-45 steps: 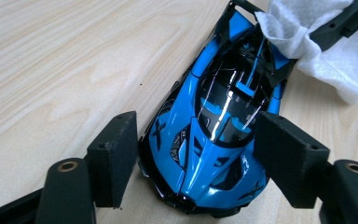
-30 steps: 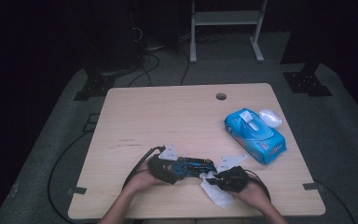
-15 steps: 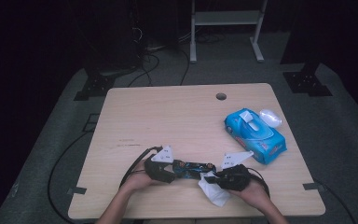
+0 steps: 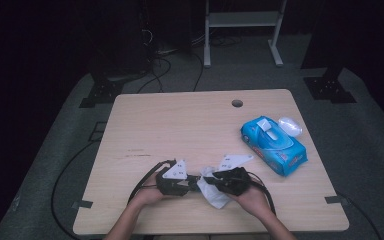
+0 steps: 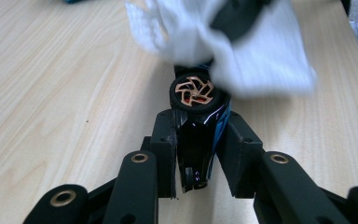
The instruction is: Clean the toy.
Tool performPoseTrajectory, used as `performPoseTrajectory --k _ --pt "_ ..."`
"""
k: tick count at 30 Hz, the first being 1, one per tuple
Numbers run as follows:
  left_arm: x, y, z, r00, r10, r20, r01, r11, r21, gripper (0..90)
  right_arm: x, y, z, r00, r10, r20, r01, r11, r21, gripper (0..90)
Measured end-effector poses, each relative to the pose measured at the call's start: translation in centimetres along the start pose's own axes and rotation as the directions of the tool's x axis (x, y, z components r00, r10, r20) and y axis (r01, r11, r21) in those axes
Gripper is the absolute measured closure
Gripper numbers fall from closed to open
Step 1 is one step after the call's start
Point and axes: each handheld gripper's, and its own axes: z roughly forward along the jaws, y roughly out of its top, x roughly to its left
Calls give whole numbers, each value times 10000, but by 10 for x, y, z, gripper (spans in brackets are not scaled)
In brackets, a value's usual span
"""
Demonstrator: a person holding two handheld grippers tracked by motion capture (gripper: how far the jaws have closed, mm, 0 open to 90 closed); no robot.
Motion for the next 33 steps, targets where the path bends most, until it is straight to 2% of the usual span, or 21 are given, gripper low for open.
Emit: performPoseTrajectory --k 2,4,8,10,13,16,18,20,22,23,24,26,28,29,31,33 --pt "2 -3 -3 9999 -112 -29 112 9999 -81 688 3 6 4 9992 -289 262 285 9995 157 860" --pt "2 -4 -4 9999 -99 -93 98 9999 -97 689 -2 6 3 9990 -198 389 192 9997 151 860" --pt "2 -3 -1 9998 -99 -144 96 9997 -210 688 -18 -4 -5 9966 551 614 -546 9985 -97 860" --pt "1 -3 1 9998 -89 -163 86 9997 -213 688 -18 -4 -6 9953 671 694 -663 9977 -131 860" --pt "-1 -2 1 9998 54 -195 -57 9998 -198 689 -8 2 2 9979 397 507 -387 9991 -199 860" --pt "0 -3 1 9999 -22 -157 18 9997 -234 689 1 7 10 9972 -243 714 254 9996 -149 858" --pt "1 -3 1 9998 -65 -167 60 9995 -311 689 -3 6 7 9965 -208 814 220 9997 -143 859" --pt "1 -3 2 9998 -35 -170 31 9996 -273 686 -12 0 2 9901 -190 1391 208 9997 -118 860" --pt "0 -2 4 9999 -37 -156 34 9998 -208 686 -20 -3 -3 9898 557 1313 -518 9981 -329 860" --pt "0 -2 5 9999 -29 -128 26 9997 -245 690 -20 -3 -3 9881 695 1370 -651 9972 -367 860" --pt "-1 -2 6 9999 -41 -116 38 9996 -268 690 -17 -2 -1 9890 672 1318 -614 9970 -475 860" --pt "-3 -1 7 9999 26 -136 -30 9997 -254 690 -7 3 7 9950 497 872 -447 9973 -580 859" --pt "-3 0 7 9998 70 -163 -73 9998 -194 692 4 7 16 9968 -16 797 54 9989 -473 859" --pt "-3 0 7 9998 83 -164 -86 9998 -201 694 7 8 17 9956 -206 919 247 9987 -435 858" --pt "-4 0 7 9998 113 -149 -116 9997 -206 697 3 6 13 9953 -185 952 226 9989 -419 859" --pt "-5 1 9 9999 79 -79 -81 9996 -289 700 -6 1 5 9924 10 1228 50 9988 -492 858"
